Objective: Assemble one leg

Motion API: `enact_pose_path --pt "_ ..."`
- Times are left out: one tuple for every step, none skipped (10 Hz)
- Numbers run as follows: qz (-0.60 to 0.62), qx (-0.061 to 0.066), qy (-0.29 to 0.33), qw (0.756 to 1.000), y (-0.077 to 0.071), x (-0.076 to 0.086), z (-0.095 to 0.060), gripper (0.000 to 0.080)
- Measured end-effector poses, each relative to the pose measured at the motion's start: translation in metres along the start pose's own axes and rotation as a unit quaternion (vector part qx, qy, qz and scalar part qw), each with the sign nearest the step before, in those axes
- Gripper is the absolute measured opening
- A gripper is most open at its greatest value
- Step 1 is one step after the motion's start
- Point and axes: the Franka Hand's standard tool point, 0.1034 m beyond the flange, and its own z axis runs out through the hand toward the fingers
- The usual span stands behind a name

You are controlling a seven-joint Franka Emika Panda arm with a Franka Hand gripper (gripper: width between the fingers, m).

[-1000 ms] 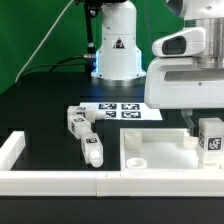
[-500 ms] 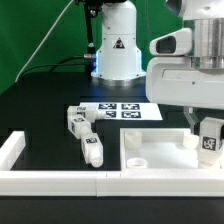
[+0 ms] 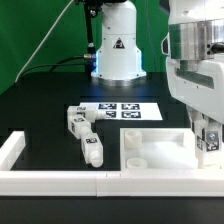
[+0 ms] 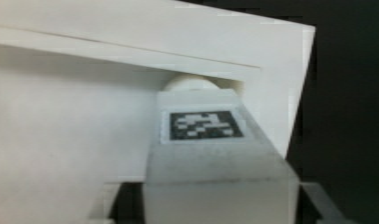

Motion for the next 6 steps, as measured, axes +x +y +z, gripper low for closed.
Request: enact_pose_path --pt "-0.014 0.000 0.000 1.000 0.000 0.000 0.000 0.0287" --pt "-0.014 0.000 0.000 1.000 0.000 0.000 0.000 0.0287" --pt "-0.060 -0.002 0.004 0.998 0.000 0.000 0.000 0.0461" --pt "-0.182 -0.006 0.011 0.983 -0.003 -0.005 -0.002 0.0581" --pt "-0.259 -0.008 0.007 0.966 -0.004 -0.010 -0.002 0.0581" --pt "-0.317 -0.013 0.002 0.948 -0.003 -0.012 -0.001 0.0638"
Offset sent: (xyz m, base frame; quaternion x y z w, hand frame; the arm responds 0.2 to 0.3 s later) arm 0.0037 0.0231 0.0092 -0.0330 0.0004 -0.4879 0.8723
